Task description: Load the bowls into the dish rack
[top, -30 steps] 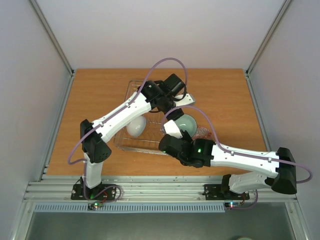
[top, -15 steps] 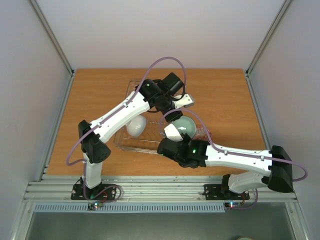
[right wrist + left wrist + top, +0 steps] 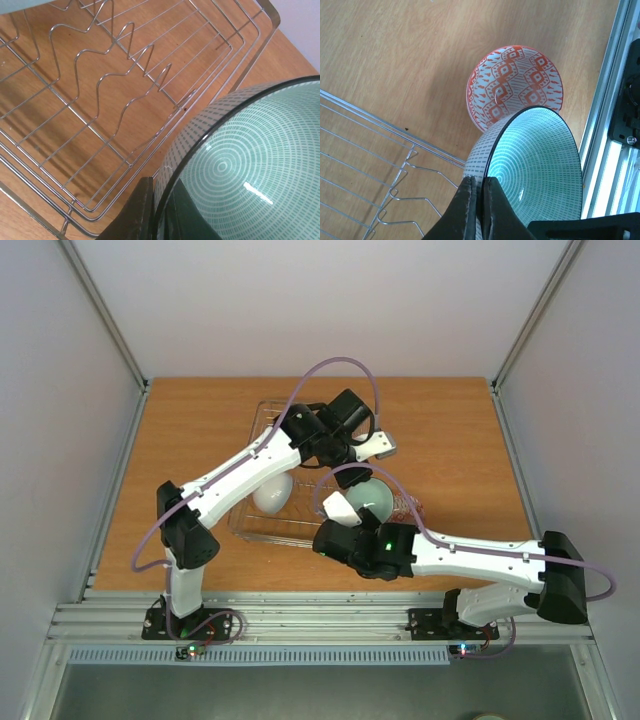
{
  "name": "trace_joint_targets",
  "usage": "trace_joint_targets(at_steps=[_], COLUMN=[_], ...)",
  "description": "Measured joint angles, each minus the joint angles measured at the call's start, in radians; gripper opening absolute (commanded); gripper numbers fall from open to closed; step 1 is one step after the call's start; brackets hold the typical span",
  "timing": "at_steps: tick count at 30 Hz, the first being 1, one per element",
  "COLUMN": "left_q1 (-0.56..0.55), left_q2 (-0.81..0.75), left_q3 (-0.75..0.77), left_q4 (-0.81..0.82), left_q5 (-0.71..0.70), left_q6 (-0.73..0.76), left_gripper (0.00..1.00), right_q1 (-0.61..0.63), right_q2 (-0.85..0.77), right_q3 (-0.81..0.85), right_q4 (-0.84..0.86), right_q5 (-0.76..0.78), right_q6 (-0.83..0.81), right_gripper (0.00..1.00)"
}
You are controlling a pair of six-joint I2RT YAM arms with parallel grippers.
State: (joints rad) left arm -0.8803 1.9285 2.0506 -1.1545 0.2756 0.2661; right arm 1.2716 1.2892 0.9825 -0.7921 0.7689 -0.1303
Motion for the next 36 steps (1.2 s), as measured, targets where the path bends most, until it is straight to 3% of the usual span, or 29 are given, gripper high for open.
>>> trace_joint_targets(at_steps=[1,2,4,5,7,9,20,28,36], left_q1=[-0.001,-0.001,-0.002,-0.002,0.003,0.016,0.164,0.248,0.284], left_q2=[-0.002,-0.003,-0.008,-0.011,-0.031,-0.062,-0.174,-0.281,-0.342], left_q3=[-0.005,-0.007,-0.009,-0.009,-0.014,-0.015,-0.022,-0.168,-0.238], left_q4=[0.006,0.009,0.015,0.018,0.016,0.022,0.08,0.142,0.187], left_q5=[0.002,0.002,0.001,-0.003,-0.028,-0.053,-0.116,-0.115,-0.089], left_q6=[-0.001,-0.002,-0.008,-0.01,-0.023,-0.04,-0.094,-0.109,-0.124], left_gripper=[0.01,0.08,0.43,0.51,0.63,0.69,0.74,0.77,0.78], right_q1=[0.0,0.0,0.0,0.0,-0.005,-0.006,-0.011,-0.058,-0.31], right_q2=[-0.004,-0.008,-0.017,-0.023,-0.043,-0.067,-0.293,-0.441,-0.353], right_q3=[-0.003,-0.006,-0.008,-0.011,-0.025,-0.044,-0.133,-0.275,-0.341], right_q4=[0.001,0.003,0.009,0.014,0.001,-0.003,0.171,0.47,0.815], right_q5=[-0.001,-0.002,-0.002,0.0,-0.001,-0.002,-0.127,-0.473,-0.927], right_q6=[0.0,0.0,-0.001,0.007,0.023,0.032,-0.046,-0.106,-0.023], right_gripper=[0.01,0.01,0.01,0.01,0.01,0.01,0.01,0.01,0.01])
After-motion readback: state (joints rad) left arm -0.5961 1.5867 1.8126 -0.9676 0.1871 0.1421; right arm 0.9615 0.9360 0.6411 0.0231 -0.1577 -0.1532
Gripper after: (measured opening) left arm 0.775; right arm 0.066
